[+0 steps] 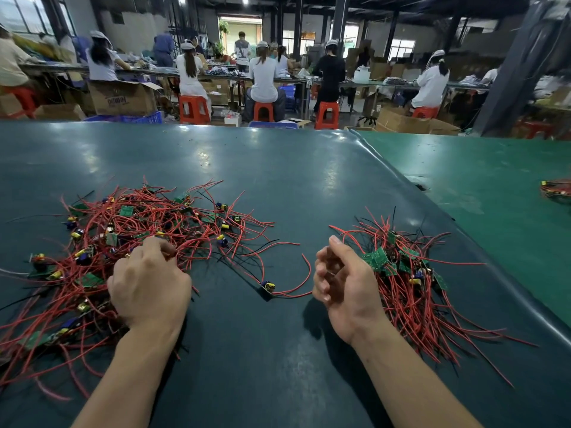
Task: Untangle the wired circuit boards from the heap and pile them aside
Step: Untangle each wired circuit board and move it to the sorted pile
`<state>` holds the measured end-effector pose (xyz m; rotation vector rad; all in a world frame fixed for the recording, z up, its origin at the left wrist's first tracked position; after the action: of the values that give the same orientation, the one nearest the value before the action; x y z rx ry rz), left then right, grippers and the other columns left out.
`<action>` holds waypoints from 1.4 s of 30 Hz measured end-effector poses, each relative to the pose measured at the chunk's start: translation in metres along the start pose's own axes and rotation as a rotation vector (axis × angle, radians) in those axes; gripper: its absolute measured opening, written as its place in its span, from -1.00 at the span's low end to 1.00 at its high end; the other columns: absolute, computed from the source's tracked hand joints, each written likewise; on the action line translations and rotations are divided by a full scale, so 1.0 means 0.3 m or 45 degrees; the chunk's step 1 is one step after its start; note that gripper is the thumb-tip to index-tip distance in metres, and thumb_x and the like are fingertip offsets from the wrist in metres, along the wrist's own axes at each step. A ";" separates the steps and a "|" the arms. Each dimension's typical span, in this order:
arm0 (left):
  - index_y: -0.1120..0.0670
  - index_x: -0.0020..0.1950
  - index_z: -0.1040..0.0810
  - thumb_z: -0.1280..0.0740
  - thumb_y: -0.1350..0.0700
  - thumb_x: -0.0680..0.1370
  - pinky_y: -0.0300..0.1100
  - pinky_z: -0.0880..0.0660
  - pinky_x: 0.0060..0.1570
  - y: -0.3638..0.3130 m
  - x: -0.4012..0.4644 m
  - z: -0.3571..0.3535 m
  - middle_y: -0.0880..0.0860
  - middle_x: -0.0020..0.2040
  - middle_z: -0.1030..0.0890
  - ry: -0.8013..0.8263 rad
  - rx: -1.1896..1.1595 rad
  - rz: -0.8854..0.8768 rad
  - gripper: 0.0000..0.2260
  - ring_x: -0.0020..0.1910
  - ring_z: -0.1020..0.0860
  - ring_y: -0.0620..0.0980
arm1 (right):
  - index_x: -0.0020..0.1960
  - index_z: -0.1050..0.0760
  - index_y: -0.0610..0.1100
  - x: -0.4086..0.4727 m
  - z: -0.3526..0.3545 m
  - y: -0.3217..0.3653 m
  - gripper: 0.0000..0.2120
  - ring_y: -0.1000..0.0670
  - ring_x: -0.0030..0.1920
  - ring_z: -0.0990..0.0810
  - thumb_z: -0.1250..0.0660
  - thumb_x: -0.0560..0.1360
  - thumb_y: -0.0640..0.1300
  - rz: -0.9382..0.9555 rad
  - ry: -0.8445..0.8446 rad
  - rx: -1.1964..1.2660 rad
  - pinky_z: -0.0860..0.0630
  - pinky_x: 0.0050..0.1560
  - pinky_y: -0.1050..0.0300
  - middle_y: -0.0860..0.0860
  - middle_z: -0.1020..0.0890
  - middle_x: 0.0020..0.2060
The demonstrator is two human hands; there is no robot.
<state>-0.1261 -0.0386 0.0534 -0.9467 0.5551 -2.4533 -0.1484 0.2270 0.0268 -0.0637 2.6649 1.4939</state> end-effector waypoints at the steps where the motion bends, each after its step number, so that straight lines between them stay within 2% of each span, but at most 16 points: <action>1: 0.20 0.00 -0.54 -0.40 0.35 0.44 0.16 -0.42 -0.02 -0.027 -0.013 0.009 0.28 -0.04 -0.59 -0.050 -0.080 -0.074 -0.82 -0.05 -0.51 0.33 | -0.35 -0.51 -0.08 0.000 0.000 0.000 -0.74 0.07 -0.57 -0.28 -0.34 0.44 0.04 0.003 0.001 -0.006 -0.15 -0.59 0.28 0.00 -0.44 -0.47; 4: 0.22 0.06 -0.50 -0.39 0.44 0.37 0.21 -0.44 -0.01 -0.087 -0.046 0.016 0.28 -0.02 -0.52 -0.120 -0.212 -0.237 -0.69 -0.05 -0.51 0.32 | -0.35 -0.52 -0.08 -0.001 0.001 -0.003 -0.71 0.07 -0.57 -0.28 -0.32 0.50 0.02 0.002 -0.007 -0.023 -0.15 -0.59 0.28 0.00 -0.44 -0.47; 7: 0.20 0.18 -0.43 -0.40 0.38 0.40 0.22 -0.47 -0.07 -0.056 -0.035 0.011 0.30 0.11 -0.45 -0.123 -0.273 -0.104 -0.62 0.02 -0.49 0.33 | -0.33 -0.51 -0.09 -0.002 0.004 -0.001 -0.72 0.07 -0.57 -0.29 -0.31 0.50 0.01 -0.006 -0.008 -0.016 -0.16 -0.59 0.28 0.00 -0.44 -0.47; 10: 0.21 0.20 -0.35 -0.40 0.37 0.38 0.23 -0.46 -0.08 -0.018 -0.026 -0.004 0.34 0.15 -0.40 -0.038 -0.208 0.011 -0.57 0.00 -0.48 0.36 | -0.34 -0.51 -0.10 0.001 0.007 0.001 -0.72 0.07 -0.58 -0.29 -0.31 0.50 0.00 -0.004 -0.004 0.019 -0.16 -0.59 0.28 0.00 -0.44 -0.47; 15: 0.21 0.12 -0.33 -0.41 0.35 0.40 0.20 -0.43 -0.09 -0.003 -0.018 -0.005 0.32 0.11 -0.42 -0.003 -0.196 0.066 -0.62 -0.05 -0.47 0.33 | -0.37 -0.53 -0.08 -0.001 0.002 0.005 -0.77 0.07 -0.57 -0.29 -0.36 0.38 0.03 0.002 0.014 0.012 -0.16 -0.59 0.27 0.00 -0.45 -0.46; 20: 0.23 0.07 -0.48 -0.41 0.25 0.47 0.13 -0.42 -0.01 0.016 -0.007 -0.042 0.31 0.02 -0.56 0.136 -0.047 0.057 -0.78 0.00 -0.53 0.34 | -0.34 -0.51 -0.10 -0.003 0.006 0.006 -0.72 0.07 -0.57 -0.29 -0.29 0.52 -0.05 -0.014 -0.004 0.036 -0.14 -0.57 0.27 0.00 -0.45 -0.47; 23: 0.14 0.00 -0.55 -0.42 0.23 0.45 -0.01 -0.34 -0.16 0.013 -0.002 -0.022 0.24 -0.11 -0.63 0.076 -0.006 0.059 -0.85 -0.10 -0.57 0.31 | -0.32 -0.49 -0.12 -0.004 0.004 0.008 -0.73 0.07 -0.58 -0.28 -0.28 0.54 -0.07 -0.018 -0.004 0.041 -0.13 -0.57 0.27 0.00 -0.44 -0.47; 25: 0.12 -0.03 -0.56 -0.43 0.24 0.43 -0.02 -0.33 -0.17 -0.002 -0.007 -0.006 0.21 -0.15 -0.64 0.014 -0.048 0.023 -0.85 -0.14 -0.58 0.29 | -0.31 -0.49 -0.12 -0.005 0.003 0.008 -0.73 0.07 -0.57 -0.28 -0.28 0.54 -0.07 -0.016 -0.004 0.035 -0.13 -0.57 0.28 0.00 -0.44 -0.47; 27: 0.15 0.00 -0.54 -0.42 0.27 0.41 0.05 -0.43 -0.13 -0.015 -0.014 -0.002 0.19 -0.10 -0.62 -0.011 -0.107 -0.018 -0.81 -0.12 -0.56 0.27 | -0.32 -0.49 -0.12 -0.005 0.002 0.008 -0.73 0.07 -0.57 -0.29 -0.27 0.53 -0.07 -0.016 -0.002 0.032 -0.13 -0.57 0.28 0.00 -0.44 -0.47; 30: 0.22 0.11 -0.49 -0.39 0.25 0.44 0.13 -0.43 -0.02 -0.002 -0.018 -0.034 0.28 0.01 -0.55 0.135 -0.056 0.053 -0.74 -0.03 -0.52 0.31 | -0.32 -0.50 -0.12 -0.006 0.001 0.009 -0.72 0.07 -0.58 -0.29 -0.27 0.54 -0.07 -0.021 -0.003 0.039 -0.14 -0.58 0.27 0.00 -0.44 -0.47; 35: 0.20 0.18 -0.49 -0.37 0.15 0.51 0.08 -0.40 -0.02 0.021 -0.014 -0.050 0.28 -0.03 -0.61 0.264 0.092 0.098 -0.73 0.02 -0.53 0.31 | -0.32 -0.50 -0.12 -0.007 0.001 0.008 -0.73 0.07 -0.58 -0.29 -0.27 0.53 -0.07 -0.022 0.000 0.034 -0.15 -0.58 0.27 0.00 -0.45 -0.47; 38: 0.15 0.10 -0.57 -0.40 0.17 0.48 0.05 -0.38 -0.06 0.004 -0.013 -0.015 0.23 -0.09 -0.65 0.119 0.016 0.071 -0.79 -0.04 -0.55 0.28 | -0.31 -0.50 -0.12 -0.006 0.004 0.009 -0.72 0.08 -0.59 -0.29 -0.26 0.55 -0.07 -0.022 -0.002 0.044 -0.15 -0.59 0.28 0.00 -0.45 -0.48; 40: 0.15 0.04 -0.57 -0.41 0.21 0.47 0.04 -0.40 -0.10 -0.019 -0.016 0.038 0.19 -0.12 -0.66 -0.136 -0.178 -0.025 -0.83 -0.11 -0.58 0.26 | -0.32 -0.51 -0.11 -0.005 0.007 0.006 -0.72 0.08 -0.58 -0.29 -0.26 0.55 -0.07 -0.027 -0.013 0.034 -0.14 -0.59 0.29 0.01 -0.45 -0.48; 42: 0.19 0.03 -0.56 -0.38 0.24 0.51 0.05 -0.45 -0.08 -0.051 -0.026 0.108 0.19 -0.09 -0.65 -0.467 -0.367 -0.275 -0.89 -0.11 -0.59 0.24 | -0.33 -0.52 -0.10 -0.003 0.006 0.001 -0.72 0.08 -0.58 -0.30 -0.27 0.53 -0.06 -0.042 -0.020 0.022 -0.15 -0.59 0.29 0.01 -0.46 -0.48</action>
<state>-0.1022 -0.0285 0.0794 -1.6064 0.7172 -2.3312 -0.1473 0.2286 0.0261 -0.0939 2.6507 1.4558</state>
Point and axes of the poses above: each hand's wrist, its own x-axis towards the middle knuckle, its own z-axis out of the back of the hand, y = z × x, the point moved 6 cm from there along x, towards the middle knuckle
